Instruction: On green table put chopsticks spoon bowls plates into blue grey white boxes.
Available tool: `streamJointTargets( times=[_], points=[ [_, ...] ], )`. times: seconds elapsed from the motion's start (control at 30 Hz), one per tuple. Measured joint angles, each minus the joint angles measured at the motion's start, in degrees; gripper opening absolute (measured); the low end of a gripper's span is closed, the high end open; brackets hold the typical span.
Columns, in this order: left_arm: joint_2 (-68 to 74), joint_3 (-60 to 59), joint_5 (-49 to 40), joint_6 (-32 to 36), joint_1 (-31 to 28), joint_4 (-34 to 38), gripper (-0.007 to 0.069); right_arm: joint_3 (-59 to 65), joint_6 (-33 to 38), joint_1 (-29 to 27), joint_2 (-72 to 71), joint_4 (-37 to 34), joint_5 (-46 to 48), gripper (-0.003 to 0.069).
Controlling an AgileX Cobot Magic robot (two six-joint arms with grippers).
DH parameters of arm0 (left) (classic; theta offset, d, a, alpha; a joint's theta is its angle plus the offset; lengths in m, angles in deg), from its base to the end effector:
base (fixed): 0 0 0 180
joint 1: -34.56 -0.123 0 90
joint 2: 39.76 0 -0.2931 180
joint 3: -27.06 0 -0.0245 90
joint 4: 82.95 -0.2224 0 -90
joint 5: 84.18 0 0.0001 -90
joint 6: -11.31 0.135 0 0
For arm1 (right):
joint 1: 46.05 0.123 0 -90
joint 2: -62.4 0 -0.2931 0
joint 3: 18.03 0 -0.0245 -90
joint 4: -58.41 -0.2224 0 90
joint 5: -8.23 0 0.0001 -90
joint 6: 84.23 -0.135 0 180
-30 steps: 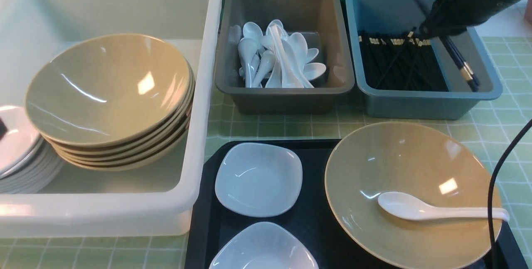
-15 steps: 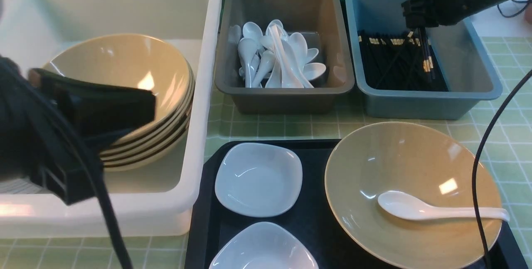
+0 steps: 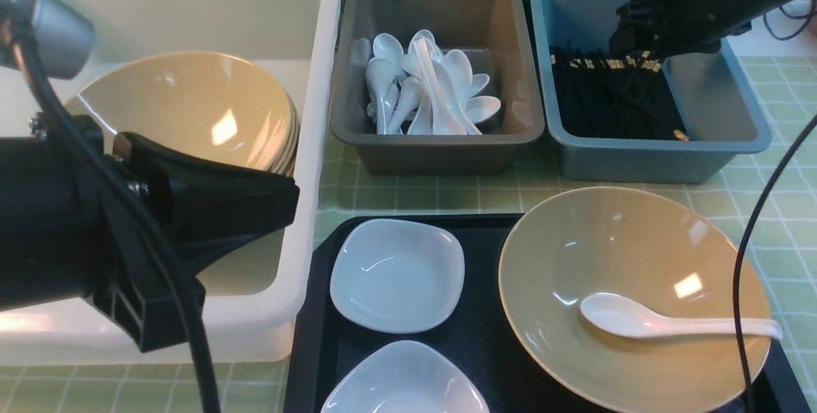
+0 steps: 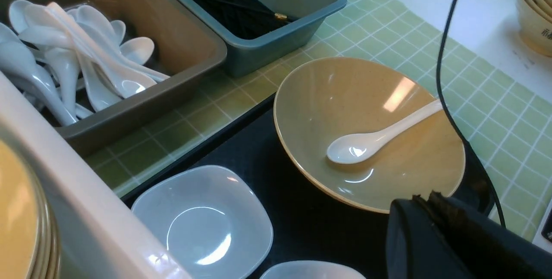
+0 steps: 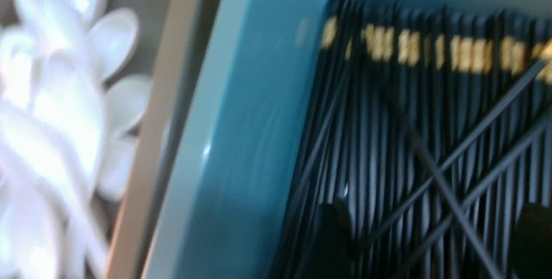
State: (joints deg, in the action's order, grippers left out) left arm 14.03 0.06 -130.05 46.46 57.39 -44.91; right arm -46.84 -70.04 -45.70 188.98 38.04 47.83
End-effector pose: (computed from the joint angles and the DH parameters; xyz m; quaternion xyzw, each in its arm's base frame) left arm 0.1127 -0.1123 0.3589 0.3239 0.7864 -0.2636 0.4553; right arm 0.4902 0.0330 0.2585 -0.0308 0.9204 0.1103 0.3738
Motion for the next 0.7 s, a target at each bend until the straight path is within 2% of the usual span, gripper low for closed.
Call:
streamJointTargets(
  times=[0.27,0.4,0.5,0.63,0.7],
  points=[
    [0.00,0.00,-1.44,0.00,0.00,0.00,-0.0001,1.53,12.00,-0.38,-12.19,0.30,18.14,0.0580],
    [-0.14,0.00,-5.46,0.00,0.00,0.00,-0.0001,7.98,18.28,-0.10,-19.89,0.05,20.17,0.0580],
    [-1.45,0.00,-9.00,0.00,0.82,-1.23,-0.0001,18.54,25.87,1.88,-27.45,0.10,19.86,0.0581],
    [-5.07,0.00,-9.85,-0.31,3.07,-6.20,-0.0001,29.58,32.01,5.99,-31.99,1.81,20.00,0.0581],
    [-7.24,0.00,-10.32,-1.90,4.44,-10.11,-0.0001,33.20,32.36,9.43,-32.31,6.40,21.43,0.0581]
  ],
)
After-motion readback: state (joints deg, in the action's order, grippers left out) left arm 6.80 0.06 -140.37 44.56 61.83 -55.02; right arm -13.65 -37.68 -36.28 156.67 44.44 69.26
